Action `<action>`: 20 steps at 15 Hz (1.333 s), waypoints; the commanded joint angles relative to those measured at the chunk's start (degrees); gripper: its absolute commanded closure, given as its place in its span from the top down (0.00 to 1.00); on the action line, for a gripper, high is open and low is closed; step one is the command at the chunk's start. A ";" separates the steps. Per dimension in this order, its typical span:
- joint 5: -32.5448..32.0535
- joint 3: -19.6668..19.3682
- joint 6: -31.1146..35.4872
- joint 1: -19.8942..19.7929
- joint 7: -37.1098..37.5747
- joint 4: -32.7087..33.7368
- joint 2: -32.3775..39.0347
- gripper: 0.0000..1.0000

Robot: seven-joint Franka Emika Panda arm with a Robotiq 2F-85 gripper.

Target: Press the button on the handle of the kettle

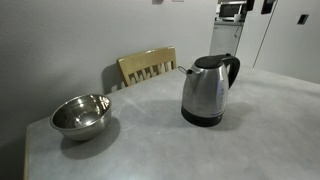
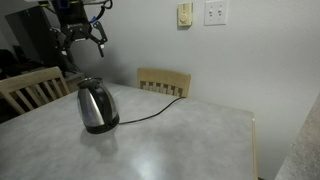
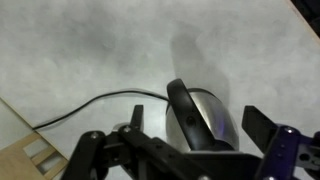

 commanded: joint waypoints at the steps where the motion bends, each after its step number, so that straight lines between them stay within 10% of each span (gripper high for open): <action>1: 6.66 0.09 -3.22 -1.44 -3.61 3.63 4.57 1.00; 8: 5.09 0.97 -1.62 -1.41 -1.58 1.64 3.25 1.00; 13: 7.92 0.71 -3.01 -1.67 14.16 4.30 6.88 0.99; 20: 19.17 1.42 -0.93 -2.96 23.39 8.22 14.46 0.41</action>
